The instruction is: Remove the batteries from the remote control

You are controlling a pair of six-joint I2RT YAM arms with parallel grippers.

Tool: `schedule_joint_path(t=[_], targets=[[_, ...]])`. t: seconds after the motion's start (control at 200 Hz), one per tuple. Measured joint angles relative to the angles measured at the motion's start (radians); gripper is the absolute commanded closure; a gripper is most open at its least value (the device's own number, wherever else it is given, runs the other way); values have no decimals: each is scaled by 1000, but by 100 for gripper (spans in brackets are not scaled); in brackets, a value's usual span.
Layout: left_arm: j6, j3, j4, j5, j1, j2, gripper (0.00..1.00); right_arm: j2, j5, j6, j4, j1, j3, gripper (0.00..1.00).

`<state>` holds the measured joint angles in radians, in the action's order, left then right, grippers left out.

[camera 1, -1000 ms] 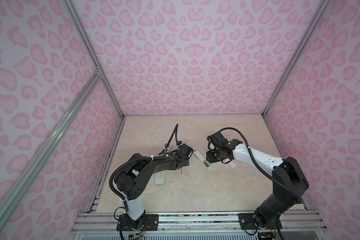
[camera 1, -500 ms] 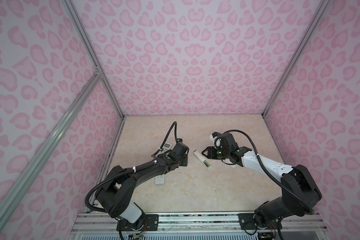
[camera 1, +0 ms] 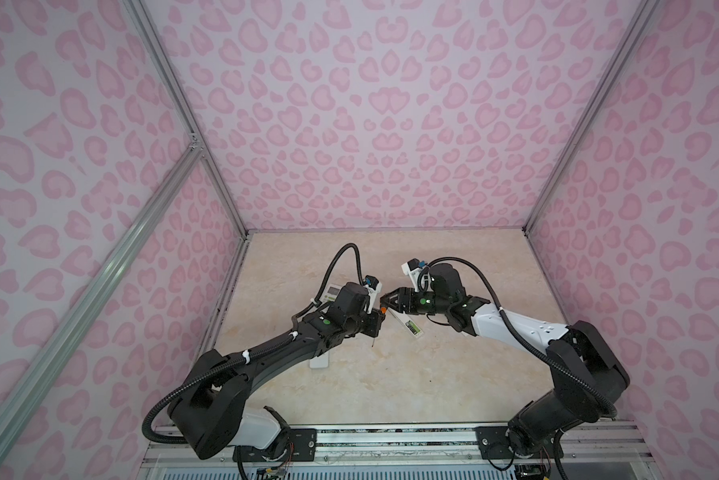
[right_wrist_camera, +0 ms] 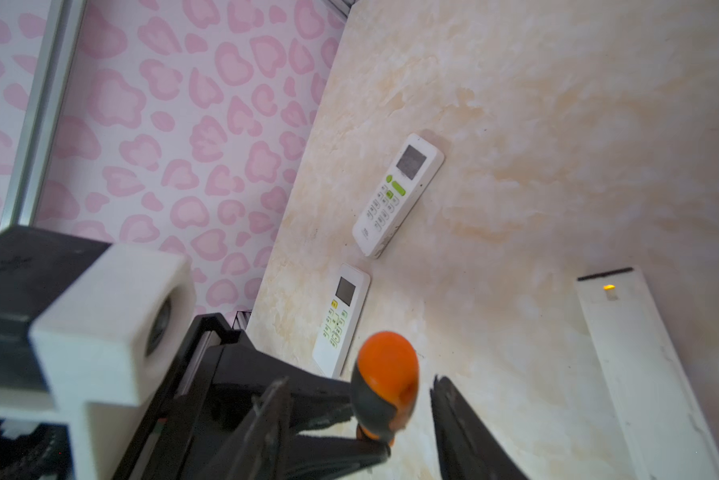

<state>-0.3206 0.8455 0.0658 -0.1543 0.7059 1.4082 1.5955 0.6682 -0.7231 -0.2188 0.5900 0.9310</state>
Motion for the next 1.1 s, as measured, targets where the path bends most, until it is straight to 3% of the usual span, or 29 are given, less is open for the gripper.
schedule_joint_path(t=[0.155,0.345,0.445,0.53,0.615,0.845,0.985,1.1], targets=[[6,0,-29,-57,0,0,97,20,18,-19,-1,11,10,48],[6,3,-38,-82,-2,-4,95,11,0,-27,2,14,15,77],[6,17,-37,-82,-2,-5,77,-5,-44,-20,8,12,13,91],[6,19,-38,-82,-2,-7,65,-18,-58,-21,7,13,4,97],[3,16,-38,-82,1,-20,55,-37,-61,-21,4,15,3,99],[12,-52,-48,-29,-2,-178,44,-88,-115,10,33,-29,3,100],[14,-120,-77,-20,-33,-246,45,-124,-115,58,93,-44,26,100],[2,-134,-98,-97,-86,-241,46,-148,-92,132,127,-47,69,100]])
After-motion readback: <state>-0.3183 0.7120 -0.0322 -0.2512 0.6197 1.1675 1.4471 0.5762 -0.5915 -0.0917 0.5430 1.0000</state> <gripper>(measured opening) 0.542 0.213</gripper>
